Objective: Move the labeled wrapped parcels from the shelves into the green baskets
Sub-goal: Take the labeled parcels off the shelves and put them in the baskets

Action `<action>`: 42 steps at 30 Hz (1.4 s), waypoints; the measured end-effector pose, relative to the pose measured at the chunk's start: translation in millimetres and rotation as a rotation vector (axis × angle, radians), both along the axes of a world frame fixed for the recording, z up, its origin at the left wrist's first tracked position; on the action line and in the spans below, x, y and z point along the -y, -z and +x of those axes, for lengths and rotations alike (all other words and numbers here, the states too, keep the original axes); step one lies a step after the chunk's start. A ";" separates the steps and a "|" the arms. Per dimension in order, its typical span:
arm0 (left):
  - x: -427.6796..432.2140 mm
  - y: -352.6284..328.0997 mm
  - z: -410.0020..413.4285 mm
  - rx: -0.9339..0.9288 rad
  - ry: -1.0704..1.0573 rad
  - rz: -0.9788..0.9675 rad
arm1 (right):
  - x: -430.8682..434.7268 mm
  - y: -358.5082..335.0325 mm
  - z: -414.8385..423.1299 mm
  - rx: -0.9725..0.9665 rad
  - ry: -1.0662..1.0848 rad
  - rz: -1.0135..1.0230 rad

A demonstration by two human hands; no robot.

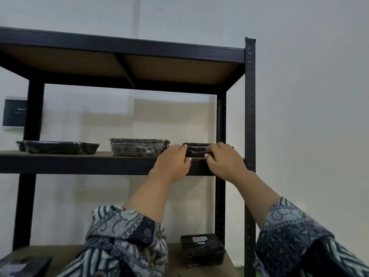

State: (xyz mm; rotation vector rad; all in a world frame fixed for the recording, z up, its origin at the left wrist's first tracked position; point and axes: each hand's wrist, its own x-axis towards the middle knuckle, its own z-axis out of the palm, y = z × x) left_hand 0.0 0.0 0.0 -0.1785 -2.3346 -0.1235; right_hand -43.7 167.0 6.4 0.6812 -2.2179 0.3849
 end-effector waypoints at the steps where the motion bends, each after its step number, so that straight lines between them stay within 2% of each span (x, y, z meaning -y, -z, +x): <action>1: 0.5 -1.7 -1.8 0.014 -0.018 -0.002 | -2.3 -3.0 -3.3 -0.005 0.011 -0.001; 10: -0.7 -12.4 -17.8 0.144 -0.164 -0.025 | -16.7 -32.5 -37.3 0.105 0.009 0.028; 18: 2.1 -19.8 -38.2 0.221 -0.201 0.039 | -12.0 -47.3 -68.8 0.430 0.084 -0.039; 25: 19.4 -22.0 -46.9 0.223 -0.161 0.031 | -6.1 -53.9 -89.0 0.572 0.107 -0.164; 30: 29.0 -14.5 -48.1 0.091 -0.163 -0.020 | -3.2 -57.4 -95.0 0.580 0.090 -0.282; 37: 29.4 -2.8 -53.2 -0.102 -0.206 -0.044 | -3.7 -44.4 -101.6 0.505 0.019 -0.566; 42: 29.8 0.3 -56.1 -0.147 -0.214 -0.052 | -5.3 -38.6 -98.3 0.407 -0.025 -0.609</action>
